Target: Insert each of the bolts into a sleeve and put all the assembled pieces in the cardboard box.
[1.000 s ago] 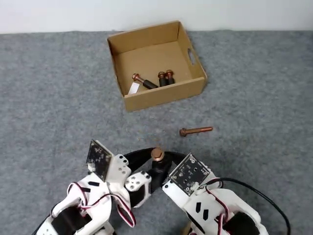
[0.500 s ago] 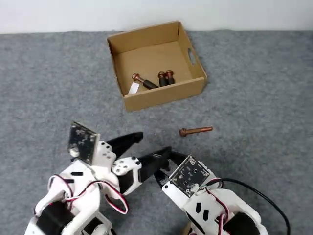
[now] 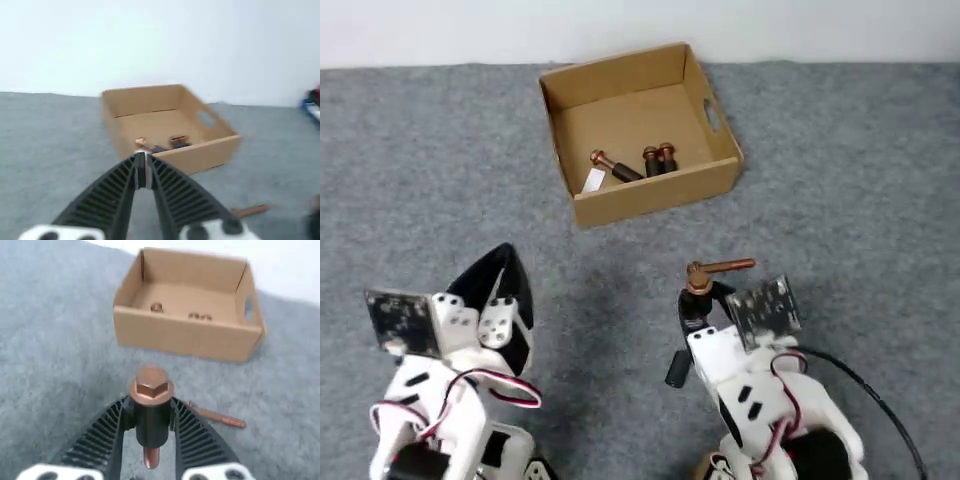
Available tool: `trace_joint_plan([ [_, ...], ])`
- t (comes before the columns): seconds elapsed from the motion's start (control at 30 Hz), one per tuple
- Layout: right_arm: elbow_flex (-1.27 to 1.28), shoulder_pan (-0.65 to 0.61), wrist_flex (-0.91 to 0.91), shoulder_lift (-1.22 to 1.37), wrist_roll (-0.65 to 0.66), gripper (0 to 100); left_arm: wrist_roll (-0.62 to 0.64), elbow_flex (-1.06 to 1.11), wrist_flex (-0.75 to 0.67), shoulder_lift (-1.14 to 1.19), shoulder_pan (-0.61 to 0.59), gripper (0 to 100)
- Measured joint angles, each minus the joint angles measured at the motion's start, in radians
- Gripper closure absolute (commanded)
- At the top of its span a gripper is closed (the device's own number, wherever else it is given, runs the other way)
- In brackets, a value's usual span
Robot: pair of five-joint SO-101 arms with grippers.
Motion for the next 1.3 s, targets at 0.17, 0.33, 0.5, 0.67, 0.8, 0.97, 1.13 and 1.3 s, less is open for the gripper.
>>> trace_joint_plan([
  [0.17, -0.187, 0.023, -0.117, 0.267, -0.049, 99.1, -0.015, 0.130, 0.000, -0.011, -0.075, 100],
  [0.33, -0.430, 0.086, -0.239, 0.646, -0.098, 99.1, -0.015, 0.252, 0.000, -0.026, -0.087, 100],
  [0.5, -0.661, 0.121, -0.368, 1.023, -0.109, 99.1, -0.015, 0.388, -0.014, -0.026, -0.087, 100],
  [0.67, -0.893, 0.118, -0.451, 1.358, -0.109, 99.1, -0.095, 0.523, -0.066, -0.026, -0.087, 100],
  [0.8, -1.065, 0.120, -0.474, 1.603, -0.109, 99.1, -0.135, 0.528, -0.068, -0.026, -0.089, 100],
  [0.97, -1.275, 0.120, -0.474, 1.884, -0.109, 99.1, -0.138, 0.528, -0.068, -0.026, -0.089, 100],
  [1.13, -1.462, 0.118, -0.476, 2.124, -0.109, 99.1, -0.138, 0.528, -0.068, -0.026, -0.089, 99],
  [1.3, -1.548, 0.118, -0.445, 2.269, -0.109, 99.0, -0.138, 0.528, -0.068, -0.026, -0.089, 99],
])
